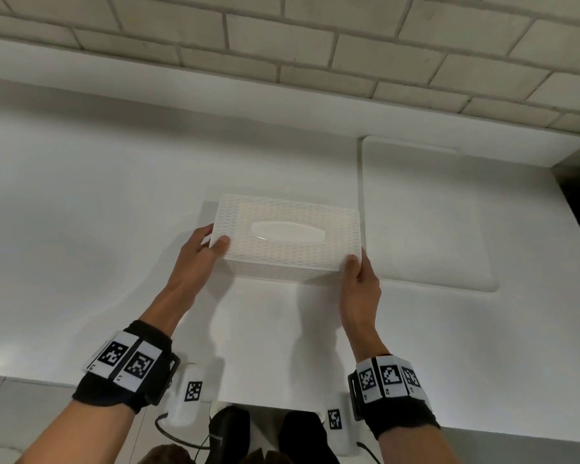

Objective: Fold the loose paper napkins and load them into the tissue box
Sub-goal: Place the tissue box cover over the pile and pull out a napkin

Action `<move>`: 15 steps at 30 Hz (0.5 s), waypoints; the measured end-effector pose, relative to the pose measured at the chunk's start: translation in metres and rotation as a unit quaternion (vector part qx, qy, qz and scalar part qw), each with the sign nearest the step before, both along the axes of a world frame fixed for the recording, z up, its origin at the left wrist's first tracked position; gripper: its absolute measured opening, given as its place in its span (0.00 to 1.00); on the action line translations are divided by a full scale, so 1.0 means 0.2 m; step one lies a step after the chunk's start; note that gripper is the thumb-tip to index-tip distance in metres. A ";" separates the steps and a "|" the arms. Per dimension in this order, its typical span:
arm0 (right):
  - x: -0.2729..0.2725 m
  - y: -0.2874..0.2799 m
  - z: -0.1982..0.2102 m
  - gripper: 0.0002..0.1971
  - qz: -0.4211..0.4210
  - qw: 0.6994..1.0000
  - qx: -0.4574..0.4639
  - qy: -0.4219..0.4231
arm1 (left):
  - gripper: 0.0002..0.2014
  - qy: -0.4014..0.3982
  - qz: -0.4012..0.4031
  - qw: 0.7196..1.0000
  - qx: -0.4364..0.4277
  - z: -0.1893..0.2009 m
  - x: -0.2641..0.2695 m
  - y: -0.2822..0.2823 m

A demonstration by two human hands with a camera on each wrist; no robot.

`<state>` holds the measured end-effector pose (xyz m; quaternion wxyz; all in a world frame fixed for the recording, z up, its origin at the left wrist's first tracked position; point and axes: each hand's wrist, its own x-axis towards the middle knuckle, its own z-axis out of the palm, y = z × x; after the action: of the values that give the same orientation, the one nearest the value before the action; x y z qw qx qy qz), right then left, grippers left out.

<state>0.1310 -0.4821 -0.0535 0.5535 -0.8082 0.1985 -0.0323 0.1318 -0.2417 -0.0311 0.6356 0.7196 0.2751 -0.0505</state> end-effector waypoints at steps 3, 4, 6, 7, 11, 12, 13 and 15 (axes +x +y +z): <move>0.01 0.03 0.01 0.19 -0.023 0.999 -0.022 0.003 | 0.20 0.002 -0.011 1.000 0.011 0.01 0.02 0.00; 0.01 0.03 0.02 0.19 -0.023 0.999 -0.030 0.004 | 0.20 0.005 -0.013 1.000 0.011 0.01 0.03 0.00; 0.01 0.03 0.04 0.19 -0.019 0.999 -0.036 0.011 | 0.21 0.015 -0.022 1.000 0.005 0.01 0.03 0.01; 0.02 0.03 0.06 0.18 -0.020 0.999 -0.031 0.020 | 0.20 0.020 -0.023 1.000 0.000 0.02 0.03 0.02; 0.09 0.00 0.14 0.21 -0.028 0.997 -0.010 0.076 | 0.18 0.051 -0.034 0.998 -0.010 0.05 0.10 0.06; 0.12 0.00 0.16 0.23 -0.027 0.997 -0.016 0.070 | 0.21 0.057 -0.035 0.998 -0.008 0.06 0.13 0.06; 0.15 -0.01 0.18 0.24 -0.024 0.998 -0.026 0.057 | 0.25 0.062 -0.032 0.998 0.001 0.08 0.16 0.07; 0.25 -0.03 0.20 0.23 0.002 0.998 -0.047 0.035 | 0.29 0.057 -0.031 0.997 0.029 0.11 0.23 0.08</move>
<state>0.1812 -0.4875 -0.0133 0.5074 -0.8346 0.2141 -0.0125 0.1772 -0.2251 -0.0085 0.5961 0.7414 0.2902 -0.1034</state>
